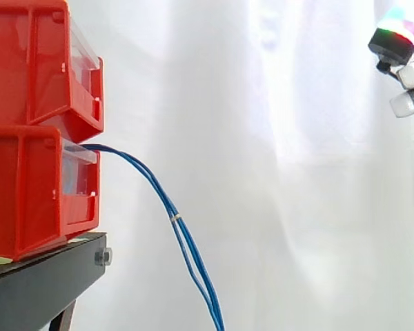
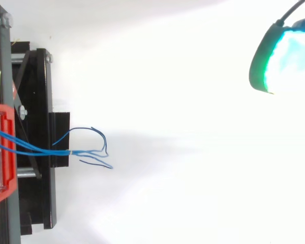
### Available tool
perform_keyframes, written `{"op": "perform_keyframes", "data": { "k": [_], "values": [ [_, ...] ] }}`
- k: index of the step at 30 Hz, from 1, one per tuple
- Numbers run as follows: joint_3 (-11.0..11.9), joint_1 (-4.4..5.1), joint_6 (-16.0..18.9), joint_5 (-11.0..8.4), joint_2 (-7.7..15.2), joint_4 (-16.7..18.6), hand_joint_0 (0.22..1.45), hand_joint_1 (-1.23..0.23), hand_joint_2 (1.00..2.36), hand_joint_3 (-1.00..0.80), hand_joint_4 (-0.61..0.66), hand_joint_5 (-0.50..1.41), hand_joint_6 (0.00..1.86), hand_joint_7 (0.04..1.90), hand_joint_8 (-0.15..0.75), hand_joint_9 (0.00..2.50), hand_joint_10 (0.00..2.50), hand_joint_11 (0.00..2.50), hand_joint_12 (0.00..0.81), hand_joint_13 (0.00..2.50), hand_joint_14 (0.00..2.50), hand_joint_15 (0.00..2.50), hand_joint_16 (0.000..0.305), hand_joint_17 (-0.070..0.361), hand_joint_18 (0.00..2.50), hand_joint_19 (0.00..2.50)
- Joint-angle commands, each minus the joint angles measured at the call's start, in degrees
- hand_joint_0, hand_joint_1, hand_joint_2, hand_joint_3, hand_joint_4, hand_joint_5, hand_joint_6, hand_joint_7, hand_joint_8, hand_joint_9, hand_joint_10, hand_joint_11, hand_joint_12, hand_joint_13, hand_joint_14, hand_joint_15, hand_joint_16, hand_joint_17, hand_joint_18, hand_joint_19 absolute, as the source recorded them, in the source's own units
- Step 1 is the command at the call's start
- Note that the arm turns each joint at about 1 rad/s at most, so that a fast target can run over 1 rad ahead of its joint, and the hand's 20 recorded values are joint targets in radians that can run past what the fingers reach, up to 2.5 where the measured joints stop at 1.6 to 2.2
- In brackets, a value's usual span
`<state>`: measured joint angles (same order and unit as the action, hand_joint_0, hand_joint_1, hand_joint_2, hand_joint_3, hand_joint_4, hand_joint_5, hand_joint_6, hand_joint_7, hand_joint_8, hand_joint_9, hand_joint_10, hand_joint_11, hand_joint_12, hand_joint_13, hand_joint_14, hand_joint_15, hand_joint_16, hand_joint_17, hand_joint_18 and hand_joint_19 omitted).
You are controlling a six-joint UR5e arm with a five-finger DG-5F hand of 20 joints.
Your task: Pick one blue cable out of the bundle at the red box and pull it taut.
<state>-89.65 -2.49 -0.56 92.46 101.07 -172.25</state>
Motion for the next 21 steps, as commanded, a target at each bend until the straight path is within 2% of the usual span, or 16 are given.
{"op": "perform_keyframes", "data": {
  "k": [1,5,7,12,13,15,18,20,21],
  "values": [
    [0.0,0.11,-0.1,-0.27,2.5,0.2,0.47,-0.72,1.00,-0.50,0.34,-0.20,0.50,0.77,0.369,0.47,0.01,0.25,0.424,0.41,0.01,0.20,0.065,0.147,0.40,0.35],
    [0.0,0.20,-0.1,-0.27,5.3,2.1,0.48,-0.77,1.00,-0.50,0.33,-0.19,0.50,0.80,0.365,0.48,0.01,0.27,0.416,0.42,0.01,0.20,0.064,0.145,0.40,0.35],
    [0.0,0.11,-0.1,-0.27,5.9,3.1,0.49,-0.80,1.00,-0.50,0.33,-0.18,0.50,0.82,0.361,0.48,0.01,0.26,0.411,0.42,0.01,0.21,0.063,0.143,0.41,0.36],
    [0.0,0.20,0.7,-0.44,11.3,11.1,0.51,-0.84,1.00,-0.50,0.30,-0.18,0.50,0.83,0.356,0.49,0.01,0.26,0.407,0.41,0.01,0.20,0.062,0.140,0.41,0.36],
    [0.0,0.20,0.7,-0.44,11.3,11.1,0.51,-0.85,1.00,-0.50,0.30,-0.17,0.50,0.83,0.356,0.49,0.01,0.27,0.406,0.41,0.01,0.20,0.062,0.139,0.41,0.35],
    [0.0,0.20,1.2,-0.62,12.8,13.8,0.51,-0.85,1.00,-0.50,0.29,-0.17,0.50,0.83,0.354,0.49,0.01,0.27,0.405,0.41,0.01,0.20,0.062,0.139,0.41,0.36],
    [0.0,0.38,1.0,-1.58,13.5,16.2,0.52,-0.86,1.00,-0.50,0.29,-0.17,0.50,0.83,0.353,0.49,0.01,0.27,0.404,0.41,0.01,0.20,0.061,0.138,0.41,0.36],
    [0.1,0.64,0.9,-3.61,13.9,17.6,0.52,-0.86,1.00,-0.50,0.29,-0.17,0.50,0.83,0.352,0.49,0.01,0.27,0.405,0.41,0.01,0.20,0.061,0.137,0.41,0.36],
    [0.0,0.90,0.8,-5.36,14.1,18.3,0.52,-0.86,1.00,-0.50,0.30,-0.16,0.50,0.84,0.352,0.49,0.01,0.27,0.405,0.41,0.01,0.20,0.061,0.137,0.41,0.36]
  ]
}}
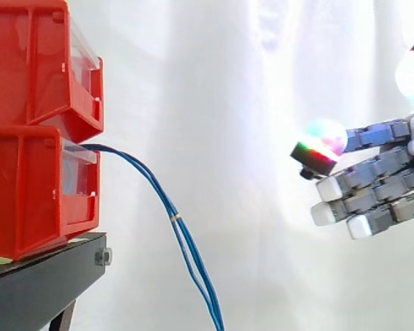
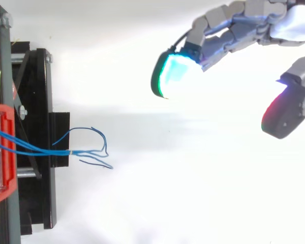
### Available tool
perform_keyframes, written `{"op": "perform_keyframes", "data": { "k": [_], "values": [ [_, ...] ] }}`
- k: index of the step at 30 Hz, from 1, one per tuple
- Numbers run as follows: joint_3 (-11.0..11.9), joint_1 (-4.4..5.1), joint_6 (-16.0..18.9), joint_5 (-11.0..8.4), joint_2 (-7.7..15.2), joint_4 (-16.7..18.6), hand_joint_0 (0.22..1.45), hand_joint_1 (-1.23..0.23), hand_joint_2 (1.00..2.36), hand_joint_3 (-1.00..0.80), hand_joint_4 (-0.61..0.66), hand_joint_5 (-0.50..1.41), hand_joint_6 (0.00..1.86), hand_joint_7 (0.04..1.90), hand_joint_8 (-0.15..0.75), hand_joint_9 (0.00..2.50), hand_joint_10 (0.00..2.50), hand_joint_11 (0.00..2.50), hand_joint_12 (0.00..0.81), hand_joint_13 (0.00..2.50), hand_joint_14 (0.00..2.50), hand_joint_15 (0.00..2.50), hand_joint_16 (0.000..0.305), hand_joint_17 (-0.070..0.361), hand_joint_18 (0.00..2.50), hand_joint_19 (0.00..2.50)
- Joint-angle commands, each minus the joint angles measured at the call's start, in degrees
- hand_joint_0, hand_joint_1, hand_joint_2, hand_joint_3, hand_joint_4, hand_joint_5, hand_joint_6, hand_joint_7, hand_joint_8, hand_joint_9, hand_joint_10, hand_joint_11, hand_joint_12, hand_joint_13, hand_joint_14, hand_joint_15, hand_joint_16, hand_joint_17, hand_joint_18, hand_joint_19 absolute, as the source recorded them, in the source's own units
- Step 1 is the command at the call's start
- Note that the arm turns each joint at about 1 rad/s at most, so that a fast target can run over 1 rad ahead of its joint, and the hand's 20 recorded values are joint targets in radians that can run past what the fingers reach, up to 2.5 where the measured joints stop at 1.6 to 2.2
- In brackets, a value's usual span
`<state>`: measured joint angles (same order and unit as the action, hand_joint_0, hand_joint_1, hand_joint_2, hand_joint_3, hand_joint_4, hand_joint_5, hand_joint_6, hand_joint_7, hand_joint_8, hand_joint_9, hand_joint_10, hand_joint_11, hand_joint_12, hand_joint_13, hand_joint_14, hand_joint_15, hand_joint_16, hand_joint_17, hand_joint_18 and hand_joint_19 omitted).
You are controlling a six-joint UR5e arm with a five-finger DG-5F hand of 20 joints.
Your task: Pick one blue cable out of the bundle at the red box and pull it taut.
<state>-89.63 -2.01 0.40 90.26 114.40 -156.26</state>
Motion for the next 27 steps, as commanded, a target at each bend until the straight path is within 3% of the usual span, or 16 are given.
{"op": "perform_keyframes", "data": {
  "k": [1,3,8,11,14,19,21,22,25,26,27],
  "values": [
    [0.0,0.52,-0.1,-3.95,1.0,2.5,0.52,-0.86,1.00,-0.50,0.30,-0.17,0.50,0.84,0.352,0.49,0.01,0.27,0.405,0.41,0.01,0.20,0.061,0.137,0.41,0.36],
    [0.0,1.04,-0.3,-7.29,2.3,3.2,0.52,-0.85,1.00,-0.50,0.30,-0.16,0.50,0.84,0.352,0.49,0.01,0.26,0.406,0.41,0.01,0.20,0.061,0.137,0.41,0.36],
    [0.1,1.92,-0.3,-8.88,4.0,5.1,0.52,-0.78,1.00,-0.50,0.30,-0.16,0.50,0.84,0.348,0.49,0.01,0.26,0.402,0.39,0.01,0.20,0.060,0.135,0.39,0.37],
    [0.1,2.19,-0.4,-8.88,5.0,6.8,0.53,-0.77,1.00,-0.50,0.32,-0.16,0.50,0.85,0.349,0.49,0.01,0.26,0.401,0.39,0.01,0.20,0.060,0.134,0.37,0.36],
    [0.1,2.98,-0.4,-8.79,7.3,11.8,0.53,-0.76,1.00,-0.50,0.32,-0.16,0.50,0.85,0.352,0.49,0.01,0.26,0.401,0.38,0.01,0.21,0.059,0.134,0.37,0.36],
    [1.0,3.86,-1.0,-8.96,8.6,14.1,0.52,-0.75,1.00,-0.50,0.33,-0.16,0.50,0.85,0.354,0.49,0.01,0.26,0.404,0.38,0.01,0.21,0.060,0.135,0.36,0.37],
    [2.3,4.12,-1.4,-9.14,9.5,13.8,0.52,-0.75,1.00,-0.50,0.33,-0.16,0.50,0.85,0.354,0.49,0.01,0.26,0.404,0.38,0.01,0.20,0.060,0.135,0.36,0.36],
    [3.8,4.30,-1.5,-8.96,11.1,13.1,0.52,-0.75,1.00,-0.50,0.33,-0.16,0.50,0.85,0.355,0.49,0.01,0.26,0.405,0.38,0.01,0.20,0.060,0.135,0.36,0.37],
    [10.2,4.56,-0.1,-8.08,16.8,11.0,0.52,-0.75,1.00,-0.50,0.33,-0.16,0.50,0.85,0.356,0.49,0.01,0.26,0.405,0.38,0.01,0.20,0.060,0.135,0.36,0.37],
    [11.2,4.56,0.4,-7.82,17.6,10.6,0.52,-0.75,1.00,-0.50,0.34,-0.16,0.50,0.85,0.356,0.49,0.01,0.26,0.406,0.38,0.01,0.20,0.060,0.135,0.36,0.37],
    [13.7,4.82,1.4,-7.03,19.5,10.0,0.52,-0.75,1.00,-0.50,0.34,-0.16,0.50,0.85,0.358,0.49,0.01,0.27,0.406,0.38,0.01,0.21,0.060,0.135,0.36,0.36]
  ]
}}
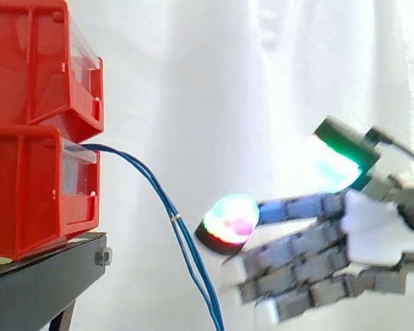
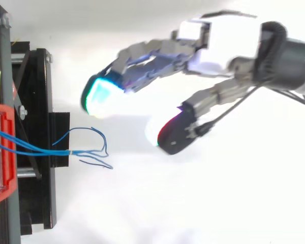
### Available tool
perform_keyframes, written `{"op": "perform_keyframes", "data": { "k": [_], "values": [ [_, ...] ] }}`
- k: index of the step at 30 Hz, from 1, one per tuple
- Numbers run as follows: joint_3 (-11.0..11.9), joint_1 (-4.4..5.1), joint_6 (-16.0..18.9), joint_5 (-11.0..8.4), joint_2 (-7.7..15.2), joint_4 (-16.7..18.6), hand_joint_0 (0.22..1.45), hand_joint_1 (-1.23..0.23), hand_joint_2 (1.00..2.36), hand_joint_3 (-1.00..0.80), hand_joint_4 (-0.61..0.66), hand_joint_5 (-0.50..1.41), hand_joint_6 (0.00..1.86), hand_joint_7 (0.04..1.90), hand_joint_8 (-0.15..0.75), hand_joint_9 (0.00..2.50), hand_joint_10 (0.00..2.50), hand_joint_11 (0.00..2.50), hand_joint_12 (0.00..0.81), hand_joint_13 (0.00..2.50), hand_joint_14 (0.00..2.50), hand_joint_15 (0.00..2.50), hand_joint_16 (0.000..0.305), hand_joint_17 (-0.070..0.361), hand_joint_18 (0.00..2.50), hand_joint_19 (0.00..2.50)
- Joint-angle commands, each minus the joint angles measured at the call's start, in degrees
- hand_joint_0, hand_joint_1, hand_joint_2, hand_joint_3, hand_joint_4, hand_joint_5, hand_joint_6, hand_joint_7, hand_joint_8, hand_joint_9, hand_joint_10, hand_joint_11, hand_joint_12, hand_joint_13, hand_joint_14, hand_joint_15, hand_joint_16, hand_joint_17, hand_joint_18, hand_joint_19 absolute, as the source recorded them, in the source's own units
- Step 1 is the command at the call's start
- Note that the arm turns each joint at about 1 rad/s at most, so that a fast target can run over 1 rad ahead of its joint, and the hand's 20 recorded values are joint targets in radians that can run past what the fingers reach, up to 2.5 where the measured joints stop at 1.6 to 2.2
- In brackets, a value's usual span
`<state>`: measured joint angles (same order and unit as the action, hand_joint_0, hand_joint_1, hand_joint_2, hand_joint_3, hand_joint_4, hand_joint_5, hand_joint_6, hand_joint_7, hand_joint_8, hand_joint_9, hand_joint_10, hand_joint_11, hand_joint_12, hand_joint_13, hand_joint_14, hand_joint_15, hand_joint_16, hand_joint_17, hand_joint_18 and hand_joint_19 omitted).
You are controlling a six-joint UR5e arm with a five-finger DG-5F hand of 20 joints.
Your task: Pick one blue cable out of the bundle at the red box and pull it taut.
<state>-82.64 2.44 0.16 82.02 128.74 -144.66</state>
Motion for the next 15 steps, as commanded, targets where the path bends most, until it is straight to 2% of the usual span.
{"op": "perform_keyframes", "data": {
  "k": [1,5,6,9,15],
  "values": [
    [6.7,0.37,1.6,1.22,5.1,-1.6,0.52,-0.75,1.00,-0.50,0.34,-0.16,0.50,0.85,0.359,0.49,0.01,0.27,0.407,0.38,0.01,0.20,0.060,0.135,0.36,0.37],
    [10.9,0.72,2.0,2.71,8.5,-1.3,0.52,-0.75,1.00,-0.50,0.34,-0.16,0.50,0.85,0.358,0.49,0.01,0.26,0.405,0.37,0.01,0.20,0.060,0.135,0.36,0.37],
    [11.4,0.72,2.0,2.80,9.0,-1.1,0.52,-0.75,1.00,-0.50,0.34,-0.16,0.50,0.85,0.359,0.49,0.01,0.26,0.407,0.37,0.01,0.20,0.060,0.135,0.36,0.37],
    [11.7,1.42,2.0,2.62,9.8,0.4,0.52,-0.75,1.00,-0.50,0.35,-0.16,0.50,0.85,0.360,0.49,0.01,0.26,0.407,0.37,0.01,0.20,0.060,0.135,0.36,0.36],
    [11.7,1.86,1.9,2.62,9.9,1.1,0.52,-0.74,1.00,-0.50,0.36,-0.15,0.50,0.87,0.364,0.51,0.01,0.27,0.409,0.38,0.01,0.20,0.060,0.135,0.36,0.36]
  ]
}}
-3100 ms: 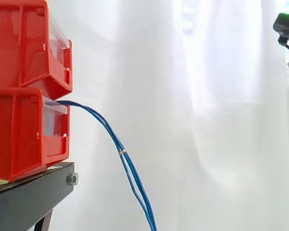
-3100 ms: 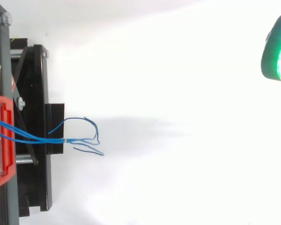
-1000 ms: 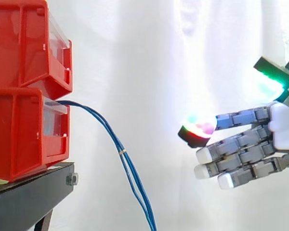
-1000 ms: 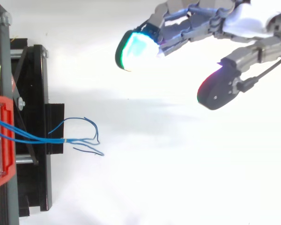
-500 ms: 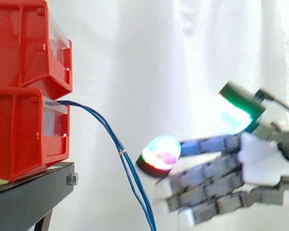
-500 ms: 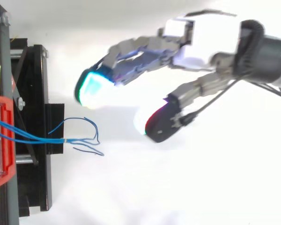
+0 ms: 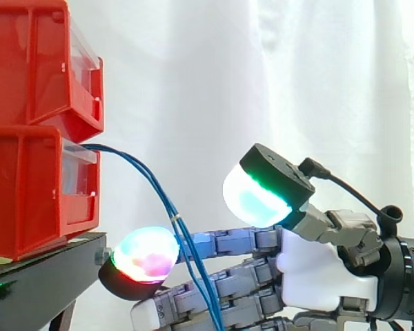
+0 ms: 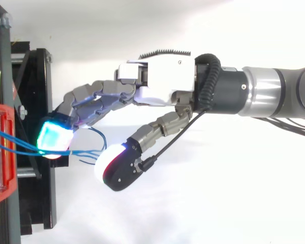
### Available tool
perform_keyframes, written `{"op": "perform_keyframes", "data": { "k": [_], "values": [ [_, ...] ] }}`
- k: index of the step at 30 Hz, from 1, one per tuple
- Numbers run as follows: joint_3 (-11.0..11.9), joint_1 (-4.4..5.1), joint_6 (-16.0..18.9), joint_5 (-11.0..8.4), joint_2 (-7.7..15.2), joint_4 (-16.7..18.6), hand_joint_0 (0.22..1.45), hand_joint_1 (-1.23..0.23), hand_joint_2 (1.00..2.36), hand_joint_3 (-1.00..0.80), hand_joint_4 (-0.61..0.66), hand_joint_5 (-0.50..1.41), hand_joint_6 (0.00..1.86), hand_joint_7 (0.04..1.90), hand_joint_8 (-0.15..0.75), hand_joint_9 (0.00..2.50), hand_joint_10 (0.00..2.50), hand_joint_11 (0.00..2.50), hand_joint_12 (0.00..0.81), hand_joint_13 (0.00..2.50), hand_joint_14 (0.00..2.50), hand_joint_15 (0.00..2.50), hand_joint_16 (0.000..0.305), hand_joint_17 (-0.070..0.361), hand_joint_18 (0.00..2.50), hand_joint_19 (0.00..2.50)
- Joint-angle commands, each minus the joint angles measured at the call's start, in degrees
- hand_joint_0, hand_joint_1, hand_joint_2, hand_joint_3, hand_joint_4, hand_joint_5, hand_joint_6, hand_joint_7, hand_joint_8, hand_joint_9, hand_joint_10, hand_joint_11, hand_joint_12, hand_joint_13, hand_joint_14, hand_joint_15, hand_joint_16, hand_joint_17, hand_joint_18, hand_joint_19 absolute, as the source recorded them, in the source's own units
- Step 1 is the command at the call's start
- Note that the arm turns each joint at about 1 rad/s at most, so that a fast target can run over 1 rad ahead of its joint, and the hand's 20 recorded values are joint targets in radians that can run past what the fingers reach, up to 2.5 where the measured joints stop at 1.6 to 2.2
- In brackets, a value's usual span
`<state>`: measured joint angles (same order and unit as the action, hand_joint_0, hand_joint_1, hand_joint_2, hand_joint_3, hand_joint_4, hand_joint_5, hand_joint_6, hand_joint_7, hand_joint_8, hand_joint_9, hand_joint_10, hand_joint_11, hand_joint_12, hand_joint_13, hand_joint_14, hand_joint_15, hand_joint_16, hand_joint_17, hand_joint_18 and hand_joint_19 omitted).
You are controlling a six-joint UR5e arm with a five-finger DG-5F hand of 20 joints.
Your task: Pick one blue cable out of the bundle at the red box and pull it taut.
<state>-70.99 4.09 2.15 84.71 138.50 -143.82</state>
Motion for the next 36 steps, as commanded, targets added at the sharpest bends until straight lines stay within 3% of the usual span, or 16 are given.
{"op": "perform_keyframes", "data": {
  "k": [1,9,17,36],
  "values": [
    [0.1,0.39,-0.1,-0.07,0.1,0.2,0.52,-0.75,1.00,-0.50,0.37,-0.15,0.50,0.87,0.366,0.51,0.01,0.27,0.408,0.38,0.01,0.19,0.060,0.135,0.36,0.36],
    [0.1,0.57,0.4,0.02,0.9,1.0,0.54,-0.74,1.00,-0.49,0.38,-0.14,0.50,0.94,0.366,0.52,0.01,0.27,0.407,0.39,0.01,0.20,0.059,0.132,0.37,0.36],
    [0.1,0.13,0.7,0.02,0.9,1.4,0.56,-0.73,1.00,-0.45,0.33,-0.12,0.50,1.11,0.366,0.53,0.01,0.30,0.404,0.39,0.01,0.20,0.058,0.130,0.37,0.35],
    [0.1,-0.92,0.7,0.02,0.8,1.7,0.58,-0.74,1.00,-0.43,0.32,-0.12,0.50,1.15,0.372,0.55,0.01,0.32,0.404,0.41,0.01,0.20,0.057,0.128,0.39,0.35]
  ]
}}
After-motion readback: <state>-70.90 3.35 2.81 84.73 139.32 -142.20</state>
